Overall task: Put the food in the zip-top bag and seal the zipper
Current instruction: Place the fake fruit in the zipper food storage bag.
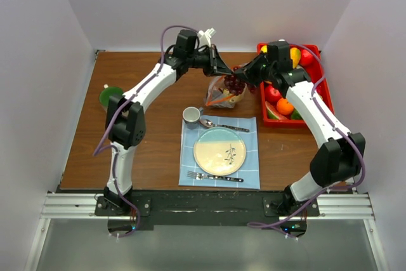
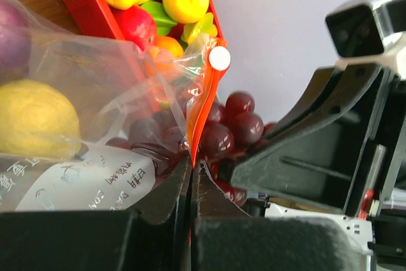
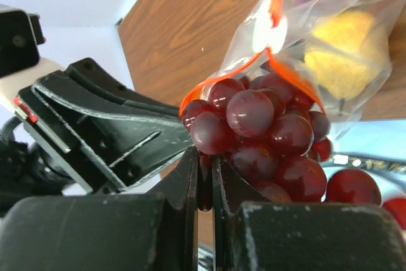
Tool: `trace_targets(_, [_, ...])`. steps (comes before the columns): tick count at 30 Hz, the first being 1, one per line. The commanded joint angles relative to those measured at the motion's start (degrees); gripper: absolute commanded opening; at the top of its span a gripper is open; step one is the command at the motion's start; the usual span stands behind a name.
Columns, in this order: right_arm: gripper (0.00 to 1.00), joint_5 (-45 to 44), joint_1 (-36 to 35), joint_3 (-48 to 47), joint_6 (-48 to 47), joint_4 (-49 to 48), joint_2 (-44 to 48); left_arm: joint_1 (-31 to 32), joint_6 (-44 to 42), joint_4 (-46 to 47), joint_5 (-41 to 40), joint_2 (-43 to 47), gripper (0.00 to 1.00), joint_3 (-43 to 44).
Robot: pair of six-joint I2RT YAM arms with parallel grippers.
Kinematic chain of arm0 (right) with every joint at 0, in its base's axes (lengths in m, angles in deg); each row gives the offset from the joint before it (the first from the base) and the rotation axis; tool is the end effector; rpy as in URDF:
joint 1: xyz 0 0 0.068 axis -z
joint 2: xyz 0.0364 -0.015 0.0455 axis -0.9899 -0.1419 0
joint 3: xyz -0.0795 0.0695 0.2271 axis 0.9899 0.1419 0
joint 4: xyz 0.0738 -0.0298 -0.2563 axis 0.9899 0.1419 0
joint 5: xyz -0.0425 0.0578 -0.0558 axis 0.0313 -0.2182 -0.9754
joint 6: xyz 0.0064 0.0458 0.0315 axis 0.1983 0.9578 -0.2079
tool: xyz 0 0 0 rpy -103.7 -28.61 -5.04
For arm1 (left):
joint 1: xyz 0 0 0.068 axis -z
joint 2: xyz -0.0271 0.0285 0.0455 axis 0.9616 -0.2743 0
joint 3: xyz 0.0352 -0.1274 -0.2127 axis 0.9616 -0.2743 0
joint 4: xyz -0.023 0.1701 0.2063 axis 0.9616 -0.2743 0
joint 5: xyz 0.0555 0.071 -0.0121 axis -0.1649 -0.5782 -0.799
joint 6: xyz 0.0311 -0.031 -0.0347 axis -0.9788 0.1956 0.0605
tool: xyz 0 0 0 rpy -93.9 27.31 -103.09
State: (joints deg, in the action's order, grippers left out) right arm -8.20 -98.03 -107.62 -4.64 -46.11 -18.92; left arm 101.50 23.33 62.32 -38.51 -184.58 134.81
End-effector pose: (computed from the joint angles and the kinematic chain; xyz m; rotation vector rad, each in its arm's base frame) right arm 0.3526 0.1102 0.3284 0.7462 2.1678 0.9549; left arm 0.4315 -0.2550 0.2880 0.1704 2.2500 -1.5899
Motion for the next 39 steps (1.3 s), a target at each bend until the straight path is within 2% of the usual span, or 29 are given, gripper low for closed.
trace_targets(1, [0.00, -6.97, -2.79, -2.28, 8.91, -0.35, 2.04, 1.49, 4.81, 7.84, 0.25, 4.67, 0.00, -2.46])
trace_targets(8, [0.00, -12.86, -4.73, 0.53, 17.25, -1.06, 1.43, 1.85, 14.91, 21.57, -1.68, 9.60, 0.00, -11.78])
trace_targets(19, [0.00, -17.97, -3.24, 0.19, 26.94, -0.27, -0.15, 2.46, 15.72, 23.51, -0.81, 12.07, 0.00, -12.41])
trace_targets(23, [0.00, -22.88, -2.89, -5.08, 22.38, 5.53, -1.65, 2.81, 18.61, 25.44, 2.71, 10.83, 0.00, -11.26])
trace_targets(28, [0.00, -28.42, -4.03, -5.27, 19.82, 7.11, -0.77, 2.90, 25.89, 33.43, 5.00, 8.64, 0.00, -11.35])
trace_targets(31, [0.00, -35.09, -6.66, -5.79, 17.54, 8.78, 0.19, 2.82, 28.63, 36.95, 4.91, 7.49, 0.00, -10.47])
trace_targets(35, [0.00, -47.81, -12.45, -9.91, 9.66, 12.29, -0.94, 2.90, 31.18, 39.77, 4.74, 6.09, 0.00, -9.33])
trace_targets(39, [0.00, -50.84, -14.66, -10.02, 3.31, 12.23, -2.09, 2.81, 33.20, 43.97, 4.30, 3.64, 0.00, -9.85])
